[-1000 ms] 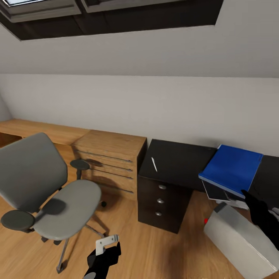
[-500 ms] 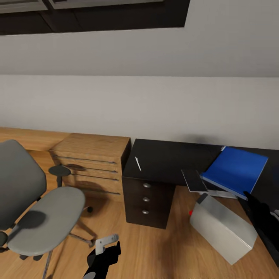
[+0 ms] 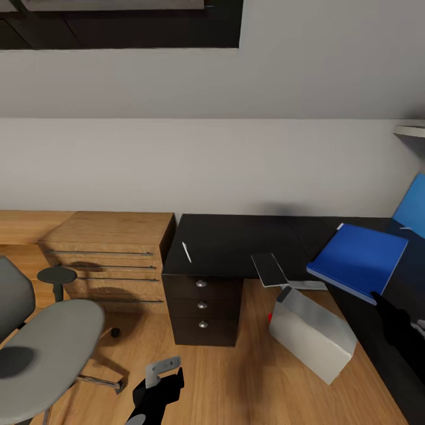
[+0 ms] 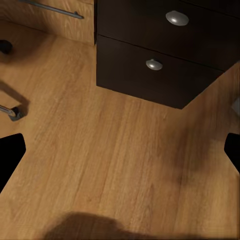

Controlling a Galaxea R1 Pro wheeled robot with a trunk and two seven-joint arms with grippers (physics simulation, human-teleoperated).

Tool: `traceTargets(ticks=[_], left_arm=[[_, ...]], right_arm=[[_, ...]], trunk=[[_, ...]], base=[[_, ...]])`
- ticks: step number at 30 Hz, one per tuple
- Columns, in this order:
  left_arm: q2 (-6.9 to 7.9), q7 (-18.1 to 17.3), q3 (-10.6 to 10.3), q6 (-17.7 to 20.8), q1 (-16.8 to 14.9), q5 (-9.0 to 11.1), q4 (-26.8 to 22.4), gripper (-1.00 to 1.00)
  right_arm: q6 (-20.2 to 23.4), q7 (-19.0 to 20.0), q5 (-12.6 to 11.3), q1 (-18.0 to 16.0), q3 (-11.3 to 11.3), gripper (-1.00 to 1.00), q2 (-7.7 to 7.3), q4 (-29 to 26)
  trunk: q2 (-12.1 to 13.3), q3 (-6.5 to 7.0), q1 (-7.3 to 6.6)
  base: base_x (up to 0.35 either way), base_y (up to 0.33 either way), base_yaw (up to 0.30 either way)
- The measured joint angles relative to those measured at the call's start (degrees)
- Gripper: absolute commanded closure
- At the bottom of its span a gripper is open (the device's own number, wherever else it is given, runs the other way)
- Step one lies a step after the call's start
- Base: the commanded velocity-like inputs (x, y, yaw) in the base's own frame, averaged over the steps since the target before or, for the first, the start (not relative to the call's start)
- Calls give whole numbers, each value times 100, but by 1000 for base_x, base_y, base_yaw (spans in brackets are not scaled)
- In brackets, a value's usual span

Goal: In the bedroom, organize the workspace by keeping the computer under the desk, ensuring the monitor is on the desk, placing the keyboard on the desk next to the monitor, placing the mouse on the desk next to the keyboard, moving the folder from the swivel chair onto the desk next to the mouse, stacking the notebook on top of the folder with the pen on top of the notebook, and positioning the swivel chair next to the desk.

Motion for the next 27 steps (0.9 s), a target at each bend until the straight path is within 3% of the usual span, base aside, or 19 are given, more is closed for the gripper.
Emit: traceTargets(ticks=[17, 23, 27], left_arm=[[0, -7, -7, -1, 1, -8, 7, -100], [-8, 1, -15, -4, 1, -8, 7, -100], [-9, 1, -16, -4, 1, -8, 7, -100]], right_arm=[[38, 6, -27, -1, 8, 100, 2, 66], [84, -1, -409, -2, 23, 100, -30, 85], [81, 3, -446, -2, 30, 100, -29, 87]], trunk=[[0, 84, 0], [0, 87, 0], [0, 88, 0]], base=[[0, 0, -214], [0, 0, -16], [0, 0, -1]])
